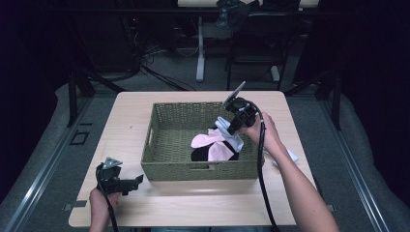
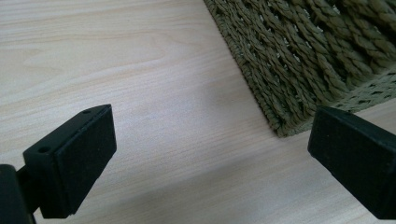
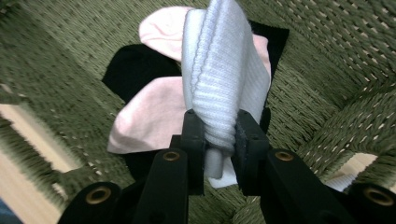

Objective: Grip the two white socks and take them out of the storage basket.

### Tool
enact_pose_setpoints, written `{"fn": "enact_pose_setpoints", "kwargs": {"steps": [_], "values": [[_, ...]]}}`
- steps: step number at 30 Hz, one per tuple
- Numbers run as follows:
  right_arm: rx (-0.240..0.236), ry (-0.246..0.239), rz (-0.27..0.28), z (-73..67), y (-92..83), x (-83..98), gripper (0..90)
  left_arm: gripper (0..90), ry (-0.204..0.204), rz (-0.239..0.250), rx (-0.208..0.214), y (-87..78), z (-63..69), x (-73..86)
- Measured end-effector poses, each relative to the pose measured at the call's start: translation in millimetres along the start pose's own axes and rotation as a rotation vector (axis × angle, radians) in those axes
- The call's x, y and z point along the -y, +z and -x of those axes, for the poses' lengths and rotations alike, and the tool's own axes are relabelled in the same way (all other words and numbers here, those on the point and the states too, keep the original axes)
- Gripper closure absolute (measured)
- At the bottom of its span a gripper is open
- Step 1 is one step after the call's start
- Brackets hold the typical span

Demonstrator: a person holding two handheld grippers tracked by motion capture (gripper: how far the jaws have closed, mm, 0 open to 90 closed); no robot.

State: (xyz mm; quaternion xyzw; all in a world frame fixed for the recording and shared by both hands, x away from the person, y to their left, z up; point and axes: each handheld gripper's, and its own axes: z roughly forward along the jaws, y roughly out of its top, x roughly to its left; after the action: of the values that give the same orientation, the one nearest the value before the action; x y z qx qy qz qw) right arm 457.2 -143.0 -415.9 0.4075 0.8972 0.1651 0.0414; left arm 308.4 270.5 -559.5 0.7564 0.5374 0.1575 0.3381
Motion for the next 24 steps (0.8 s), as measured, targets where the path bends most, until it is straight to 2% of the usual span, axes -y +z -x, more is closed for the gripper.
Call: {"fn": "enact_pose_setpoints", "kwargs": {"steps": [14, 23, 24], "values": [[-0.01, -0.001, 0.059, 0.7, -36.4, -0.5, 76.2, 1.2, 0.002, 0.002, 0.001, 0.6, 0.8, -0.1], [-0.008, 0.007, 0.087, 4.5, -57.5, -0.9, 76.3, 0.8, -0.005, 0.012, 0.01, 0.5, 0.7, 0.0], [-0.006, -0.003, 0.077, 5.8, -60.4, -1.0, 76.3, 0.8, -0.004, 0.011, 0.01, 0.3, 0.6, -0.1]]}}
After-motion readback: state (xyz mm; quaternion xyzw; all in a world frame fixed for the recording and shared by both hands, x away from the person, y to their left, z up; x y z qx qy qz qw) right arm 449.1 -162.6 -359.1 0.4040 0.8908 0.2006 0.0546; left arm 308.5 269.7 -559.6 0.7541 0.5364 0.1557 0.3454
